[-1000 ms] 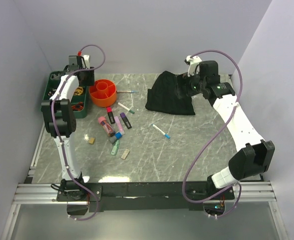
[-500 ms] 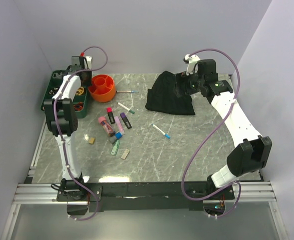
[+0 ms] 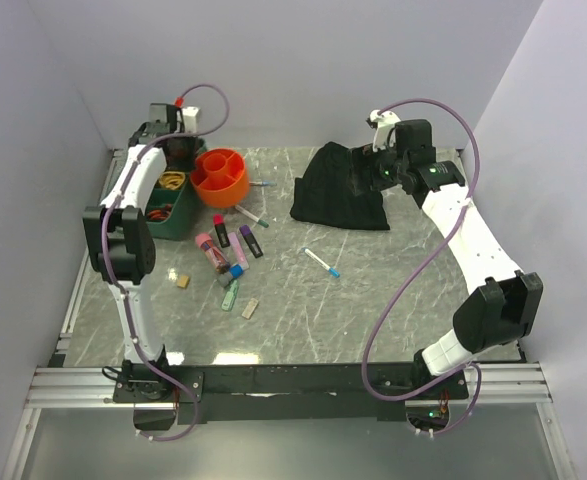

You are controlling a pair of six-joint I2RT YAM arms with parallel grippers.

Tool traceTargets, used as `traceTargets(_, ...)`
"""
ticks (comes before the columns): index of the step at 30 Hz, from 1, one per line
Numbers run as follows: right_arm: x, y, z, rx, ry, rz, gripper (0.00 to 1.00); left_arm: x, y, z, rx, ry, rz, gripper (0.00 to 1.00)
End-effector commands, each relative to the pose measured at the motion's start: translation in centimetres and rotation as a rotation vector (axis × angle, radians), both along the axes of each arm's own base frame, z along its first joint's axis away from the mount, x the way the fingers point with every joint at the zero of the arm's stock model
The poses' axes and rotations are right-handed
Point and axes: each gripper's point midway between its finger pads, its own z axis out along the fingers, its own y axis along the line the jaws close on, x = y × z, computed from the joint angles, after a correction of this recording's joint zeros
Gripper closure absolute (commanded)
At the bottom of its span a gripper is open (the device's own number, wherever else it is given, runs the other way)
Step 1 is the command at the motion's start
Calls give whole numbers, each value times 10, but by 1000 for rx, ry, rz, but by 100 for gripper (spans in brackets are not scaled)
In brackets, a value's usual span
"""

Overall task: Sort the stationery into containers
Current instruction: Pick up the storage box at the corner of the board, then place the storage box at the corner of the board.

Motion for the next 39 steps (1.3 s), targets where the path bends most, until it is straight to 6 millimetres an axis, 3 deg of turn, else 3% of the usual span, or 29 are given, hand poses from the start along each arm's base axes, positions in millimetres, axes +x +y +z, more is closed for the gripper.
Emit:
traceTargets(1,0,2,21,41,-58,8,0,-8,-62,94,-108,-218,-152,99)
traceTargets(11,-3,-3,29,40,-80,11,0,17,-24,40,22,-160,-33,99)
traceTargets(20,-17,-10,25,39,-79,-6,0,45,22,26,55,-181,119,99)
traceTargets(35,-8,-10,32,25,-85,-7,0,79,43,8,55,-219,285,99)
traceTargets(36,-7,-11,32,23,-85,-8,0,78,43,9,56,-217,282,93)
traceTargets(39,-5,-11,32,21,-88,-10,0,71,40,11,56,-203,255,61)
